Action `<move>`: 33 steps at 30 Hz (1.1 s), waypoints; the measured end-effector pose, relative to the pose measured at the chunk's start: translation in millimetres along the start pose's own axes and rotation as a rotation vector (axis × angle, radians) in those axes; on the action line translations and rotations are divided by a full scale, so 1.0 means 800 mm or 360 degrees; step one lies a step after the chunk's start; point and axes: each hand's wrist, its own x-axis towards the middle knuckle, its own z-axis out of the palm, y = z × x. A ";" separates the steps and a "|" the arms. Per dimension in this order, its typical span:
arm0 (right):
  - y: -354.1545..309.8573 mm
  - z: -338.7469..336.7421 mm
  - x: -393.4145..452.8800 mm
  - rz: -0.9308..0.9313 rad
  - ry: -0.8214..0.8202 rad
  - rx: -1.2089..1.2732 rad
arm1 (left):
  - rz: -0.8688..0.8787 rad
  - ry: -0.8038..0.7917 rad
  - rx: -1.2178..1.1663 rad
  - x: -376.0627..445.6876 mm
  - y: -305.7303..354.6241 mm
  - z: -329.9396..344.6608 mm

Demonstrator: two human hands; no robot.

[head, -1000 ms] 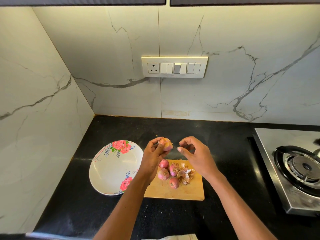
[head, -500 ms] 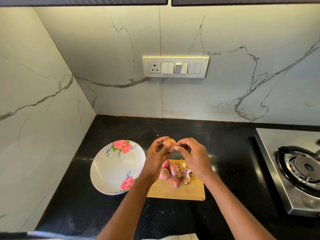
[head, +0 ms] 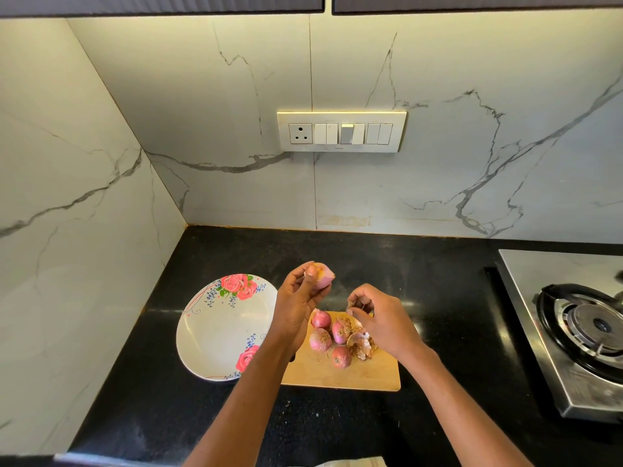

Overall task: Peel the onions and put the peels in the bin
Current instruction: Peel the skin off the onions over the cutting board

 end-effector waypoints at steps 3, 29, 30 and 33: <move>0.006 0.007 0.000 0.0132 -0.0153 -0.0100 | 0.0021 -0.0044 0.0019 -0.005 -0.007 -0.003; -0.030 -0.008 0.018 0.0379 0.0244 0.1061 | 0.0266 -0.0166 0.0577 -0.011 -0.014 0.002; -0.030 -0.009 0.019 0.0369 0.0255 0.1034 | 0.0256 -0.0182 0.0581 -0.011 -0.014 0.000; -0.032 -0.008 0.020 0.0346 0.0291 0.0931 | 0.0234 -0.0200 0.0579 -0.011 -0.013 -0.004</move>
